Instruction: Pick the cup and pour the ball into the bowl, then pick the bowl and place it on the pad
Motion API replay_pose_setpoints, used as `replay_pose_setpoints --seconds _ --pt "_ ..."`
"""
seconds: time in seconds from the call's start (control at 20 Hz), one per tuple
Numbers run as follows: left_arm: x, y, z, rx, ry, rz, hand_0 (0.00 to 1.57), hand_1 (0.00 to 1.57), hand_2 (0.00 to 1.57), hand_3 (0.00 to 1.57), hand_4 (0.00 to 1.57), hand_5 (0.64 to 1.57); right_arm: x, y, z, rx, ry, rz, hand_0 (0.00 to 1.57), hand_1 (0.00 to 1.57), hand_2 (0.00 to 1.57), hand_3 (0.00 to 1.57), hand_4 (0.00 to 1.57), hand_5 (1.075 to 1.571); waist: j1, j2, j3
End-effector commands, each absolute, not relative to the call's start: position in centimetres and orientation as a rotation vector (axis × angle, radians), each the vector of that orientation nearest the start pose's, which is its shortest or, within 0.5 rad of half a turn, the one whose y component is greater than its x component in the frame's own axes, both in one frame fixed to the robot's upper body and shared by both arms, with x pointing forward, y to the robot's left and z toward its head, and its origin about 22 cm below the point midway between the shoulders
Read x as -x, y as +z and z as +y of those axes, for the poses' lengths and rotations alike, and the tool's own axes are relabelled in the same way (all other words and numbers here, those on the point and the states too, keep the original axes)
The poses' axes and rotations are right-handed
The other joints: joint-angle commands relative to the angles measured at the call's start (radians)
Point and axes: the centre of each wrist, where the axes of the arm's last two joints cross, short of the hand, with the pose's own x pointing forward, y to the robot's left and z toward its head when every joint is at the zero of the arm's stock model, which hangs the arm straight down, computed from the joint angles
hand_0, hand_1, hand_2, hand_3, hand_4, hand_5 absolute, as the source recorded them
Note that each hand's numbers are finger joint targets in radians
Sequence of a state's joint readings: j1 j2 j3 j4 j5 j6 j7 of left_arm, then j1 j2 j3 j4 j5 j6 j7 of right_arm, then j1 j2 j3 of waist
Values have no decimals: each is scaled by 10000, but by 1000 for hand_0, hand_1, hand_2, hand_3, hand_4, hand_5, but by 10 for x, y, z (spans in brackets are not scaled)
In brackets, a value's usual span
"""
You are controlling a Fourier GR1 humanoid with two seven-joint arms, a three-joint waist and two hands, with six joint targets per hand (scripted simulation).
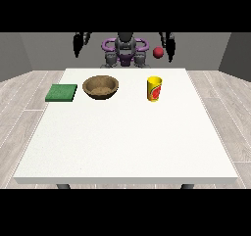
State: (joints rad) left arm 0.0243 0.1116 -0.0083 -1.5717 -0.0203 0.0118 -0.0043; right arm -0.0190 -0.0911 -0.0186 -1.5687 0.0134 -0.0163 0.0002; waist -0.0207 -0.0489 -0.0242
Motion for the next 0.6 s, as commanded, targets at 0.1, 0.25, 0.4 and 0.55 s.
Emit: replay_pose_setpoints --seconds 0.1,0.25,0.4,0.55 --pt "-240 27 258 -1175 -1228 -15902 0 0 0 0 0 1535 -249 33 -260 1312 946 -16083 0 0 0 305 1058 1571 -45 -1999 169" --pt "-243 38 258 -1101 -1278 -15904 0 0 0 0 0 1535 -251 43 -264 1391 1129 -15905 0 0 0 305 1058 1571 -75 -2720 185" --pt "-252 63 229 1688 570 -16069 0 0 0 0 0 1529 -262 81 -183 -1437 416 -16335 0 0 0 0 919 1570 453 -4308 200" --pt "-249 85 231 2547 1181 -15380 0 0 0 0 0 1541 -249 75 -156 -1258 153 -14933 0 0 0 0 783 1571 875 -4657 227"
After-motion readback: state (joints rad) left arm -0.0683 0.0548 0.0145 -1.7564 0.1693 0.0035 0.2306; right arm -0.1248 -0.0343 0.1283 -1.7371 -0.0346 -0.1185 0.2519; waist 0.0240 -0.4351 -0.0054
